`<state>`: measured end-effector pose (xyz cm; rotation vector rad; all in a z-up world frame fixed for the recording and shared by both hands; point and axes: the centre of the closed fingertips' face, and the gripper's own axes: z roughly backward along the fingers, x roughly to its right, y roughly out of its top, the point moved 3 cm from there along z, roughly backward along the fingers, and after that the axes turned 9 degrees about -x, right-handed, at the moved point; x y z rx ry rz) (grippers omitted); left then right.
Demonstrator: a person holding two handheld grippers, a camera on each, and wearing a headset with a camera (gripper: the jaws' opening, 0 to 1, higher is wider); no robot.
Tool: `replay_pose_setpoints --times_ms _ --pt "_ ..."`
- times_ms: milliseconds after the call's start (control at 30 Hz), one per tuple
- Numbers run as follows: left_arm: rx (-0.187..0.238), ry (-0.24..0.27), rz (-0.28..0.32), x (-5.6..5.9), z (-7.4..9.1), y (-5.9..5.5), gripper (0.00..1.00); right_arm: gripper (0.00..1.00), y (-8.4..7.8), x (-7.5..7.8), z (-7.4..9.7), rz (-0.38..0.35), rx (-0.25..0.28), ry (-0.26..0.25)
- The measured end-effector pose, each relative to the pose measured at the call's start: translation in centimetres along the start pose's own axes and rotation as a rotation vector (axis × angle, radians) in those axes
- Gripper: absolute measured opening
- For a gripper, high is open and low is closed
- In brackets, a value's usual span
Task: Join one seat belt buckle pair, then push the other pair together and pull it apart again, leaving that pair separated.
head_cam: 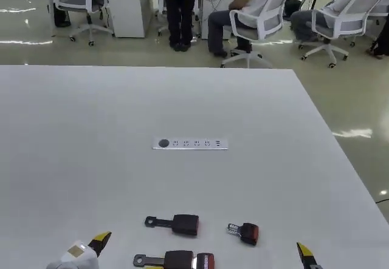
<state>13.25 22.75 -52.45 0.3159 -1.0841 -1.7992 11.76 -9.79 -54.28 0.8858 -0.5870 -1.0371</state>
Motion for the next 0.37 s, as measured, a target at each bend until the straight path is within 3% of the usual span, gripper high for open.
replay_pose_setpoints --times_ms 100,367 --pt "0.006 0.01 0.004 -1.2 0.8 0.1 1.0 0.99 0.2 0.3 0.4 -0.003 0.006 -0.005" --pt "0.013 0.023 -0.009 -1.2 1.5 0.2 1.0 0.99 0.4 0.0 0.8 0.003 0.016 -0.003"
